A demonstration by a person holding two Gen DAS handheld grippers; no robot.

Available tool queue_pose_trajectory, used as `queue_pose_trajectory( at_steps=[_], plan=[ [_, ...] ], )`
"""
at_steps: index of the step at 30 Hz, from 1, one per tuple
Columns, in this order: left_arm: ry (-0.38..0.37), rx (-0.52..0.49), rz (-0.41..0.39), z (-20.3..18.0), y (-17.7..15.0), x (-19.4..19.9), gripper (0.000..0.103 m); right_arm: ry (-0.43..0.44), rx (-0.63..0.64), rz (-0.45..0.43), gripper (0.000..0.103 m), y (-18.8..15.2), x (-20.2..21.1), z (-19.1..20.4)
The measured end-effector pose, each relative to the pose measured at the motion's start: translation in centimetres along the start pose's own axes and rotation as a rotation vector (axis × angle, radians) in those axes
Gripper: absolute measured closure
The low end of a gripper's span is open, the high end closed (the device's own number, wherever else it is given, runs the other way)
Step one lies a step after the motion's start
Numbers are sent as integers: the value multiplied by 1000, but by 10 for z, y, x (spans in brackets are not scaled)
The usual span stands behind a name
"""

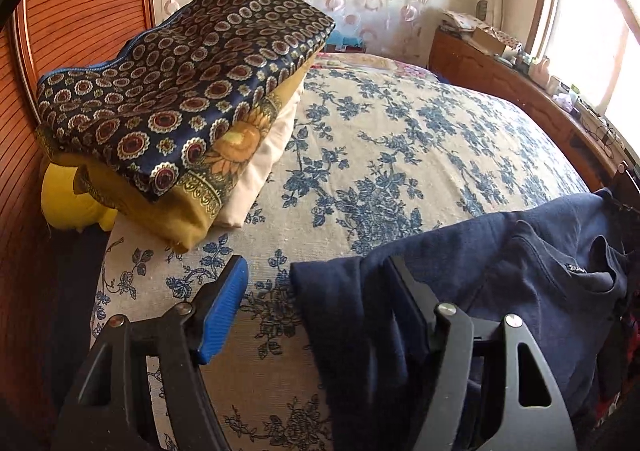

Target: Fold small clothes

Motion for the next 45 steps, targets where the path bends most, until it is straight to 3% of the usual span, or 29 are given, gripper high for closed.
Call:
queue_pose_trajectory(
  at_steps=[3, 11, 12, 16, 19, 24, 27, 32, 35, 40, 45],
  plan=[
    [12, -6, 17, 1, -2, -5, 52, -4, 13, 23, 98, 2, -7, 1],
    [16, 4, 7, 8, -4, 0, 56, -73, 165, 56, 98, 11, -6, 11],
    [15, 5, 8, 8, -4, 0, 56, -83, 184, 57, 95, 11, -6, 12],
    [10, 3, 6, 8, -5, 0, 56, -136, 240, 45, 65, 15, -2, 15],
    [9, 3, 5, 8, -5, 0, 56, -141, 238, 33, 53, 18, -1, 13],
    [12, -17, 14, 4, -3, -3, 47, -121, 228, 59, 51, 23, -21, 9],
    [17, -25, 13, 2, -3, -4, 47, -98, 226, 114, 51, 25, -38, 5],
    [14, -43, 14, 0, -5, -5, 46, -90, 234, 119, 49, 26, -38, 3],
    [-18, -71, 16, -5, -5, -4, 59, -87, 259, 118, 49, 24, -35, 4],
    [-19, -68, 11, -6, -5, -5, 60, -90, 277, 113, 54, 21, -32, 7],
    [-29, -78, 12, -10, -5, -4, 69, -112, 277, 104, 59, 20, -28, 12]
  ],
)
Point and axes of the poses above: each gripper's, at about its wrist camera, not at the fingertips, and x roughly against the way its jaws point, z to its left, y to its top, the point moved 1 cm from there along -x, roughly the way its jaws point, and after that the axes turned 2 degrees about -z, right-handed, at the moved point
